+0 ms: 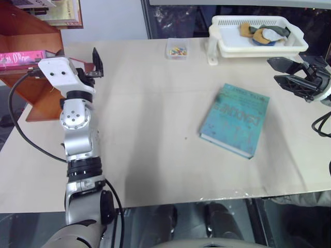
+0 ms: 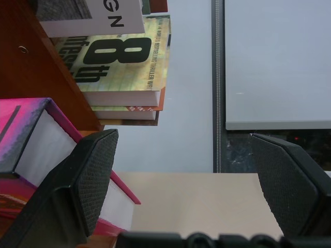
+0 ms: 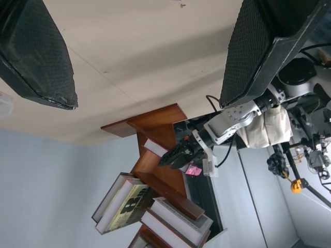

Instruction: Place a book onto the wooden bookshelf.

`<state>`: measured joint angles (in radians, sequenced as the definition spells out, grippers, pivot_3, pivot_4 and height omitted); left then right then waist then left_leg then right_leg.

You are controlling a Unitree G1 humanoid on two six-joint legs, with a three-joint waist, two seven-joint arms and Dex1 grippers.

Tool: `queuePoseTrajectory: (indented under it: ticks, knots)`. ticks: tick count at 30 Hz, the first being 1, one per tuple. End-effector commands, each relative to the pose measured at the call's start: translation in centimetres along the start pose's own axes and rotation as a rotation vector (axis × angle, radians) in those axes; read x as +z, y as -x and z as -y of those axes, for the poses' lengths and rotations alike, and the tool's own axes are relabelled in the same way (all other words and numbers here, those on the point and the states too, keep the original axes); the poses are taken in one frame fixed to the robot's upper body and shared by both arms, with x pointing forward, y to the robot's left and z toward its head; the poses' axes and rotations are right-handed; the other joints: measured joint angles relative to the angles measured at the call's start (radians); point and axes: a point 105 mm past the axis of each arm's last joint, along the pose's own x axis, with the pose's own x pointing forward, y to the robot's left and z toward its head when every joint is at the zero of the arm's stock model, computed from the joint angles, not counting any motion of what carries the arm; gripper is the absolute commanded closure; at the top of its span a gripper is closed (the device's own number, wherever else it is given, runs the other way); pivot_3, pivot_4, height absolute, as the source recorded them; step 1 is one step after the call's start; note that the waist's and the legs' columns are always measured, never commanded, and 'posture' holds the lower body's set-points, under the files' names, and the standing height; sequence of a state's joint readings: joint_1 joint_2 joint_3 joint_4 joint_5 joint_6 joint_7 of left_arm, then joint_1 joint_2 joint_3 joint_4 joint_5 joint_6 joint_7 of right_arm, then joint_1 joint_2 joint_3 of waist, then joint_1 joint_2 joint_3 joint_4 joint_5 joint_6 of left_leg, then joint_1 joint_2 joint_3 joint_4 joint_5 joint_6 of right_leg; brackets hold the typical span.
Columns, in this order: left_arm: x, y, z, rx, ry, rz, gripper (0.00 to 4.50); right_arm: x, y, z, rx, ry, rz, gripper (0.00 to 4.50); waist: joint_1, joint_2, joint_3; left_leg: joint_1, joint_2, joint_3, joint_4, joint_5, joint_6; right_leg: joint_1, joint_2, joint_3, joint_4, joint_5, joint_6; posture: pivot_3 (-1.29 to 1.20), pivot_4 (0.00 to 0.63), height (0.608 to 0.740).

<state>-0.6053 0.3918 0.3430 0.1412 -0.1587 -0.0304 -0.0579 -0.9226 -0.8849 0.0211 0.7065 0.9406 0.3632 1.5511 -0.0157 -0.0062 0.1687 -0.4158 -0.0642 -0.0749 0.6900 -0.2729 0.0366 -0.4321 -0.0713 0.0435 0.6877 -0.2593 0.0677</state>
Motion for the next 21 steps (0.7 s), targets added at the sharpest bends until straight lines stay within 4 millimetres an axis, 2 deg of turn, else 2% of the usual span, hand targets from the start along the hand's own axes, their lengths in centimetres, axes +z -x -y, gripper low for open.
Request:
queuePoseTrajectory:
  ticks: [1, 6, 12, 14, 18, 21]
  knots:
    - [1.6, 0.3, 0.7, -0.059, -0.018, 0.057, 0.04, 1.4, 0.5, -0.9, 0.051, 0.058, 0.008, 0.0, 0.002, 0.0, 0.0, 0.0, 0.0, 0.0, 0.0, 0.0, 0.0, 0.0, 0.0, 0.0, 0.0, 0.0, 0.0, 0.0, 0.15, 0.74]
    - [1.2, 1.6, 2.8, -0.216, -0.016, 0.024, 0.04, 0.8, 1.4, -0.6, 0.011, 0.051, -0.01, 0.0, 0.006, 0.0, 0.0, 0.0, 0.0, 0.0, 0.0, 0.0, 0.0, 0.0, 0.0, 0.0, 0.0, 0.0, 0.0, 0.0, 0.15, 0.74]
    - [-0.4, 4.7, 6.8, -0.478, 0.153, -0.117, 0.04, -1.2, 3.6, 0.1, -0.089, 0.014, -0.091, 0.0, 0.007, 0.0, 0.0, 0.0, 0.0, 0.0, 0.0, 0.0, 0.0, 0.001, -0.001, 0.0, -0.002, 0.0, 0.0, 0.0, 0.15, 0.74]
    - [-0.8, 5.8, 7.7, -0.533, 0.216, -0.166, 0.04, -2.2, 4.8, 0.6, -0.152, 0.018, -0.14, 0.0, 0.004, 0.0, 0.0, 0.0, 0.0, 0.0, 0.0, 0.0, 0.0, 0.001, 0.0, 0.0, -0.002, 0.0, 0.0, 0.0, 0.15, 0.74]
    - [-3.3, 8.9, 9.2, -0.632, 0.201, -0.319, 0.04, -5.4, 8.6, 2.8, -0.454, 0.009, -0.283, 0.0, 0.004, 0.0, 0.0, 0.0, 0.0, 0.0, -0.001, 0.0, 0.0, 0.001, 0.0, 0.0, -0.002, 0.0, 0.0, 0.0, 0.15, 0.74]
    - [-4.1, 10.1, 9.8, -0.651, 0.253, -0.385, 0.04, -7.0, 10.1, 3.4, -0.578, 0.011, -0.341, 0.0, 0.004, 0.0, 0.0, 0.001, 0.0, 0.0, -0.001, 0.0, 0.0, 0.001, 0.0, 0.0, -0.001, 0.0, 0.0, 0.0, 0.15, 0.74]
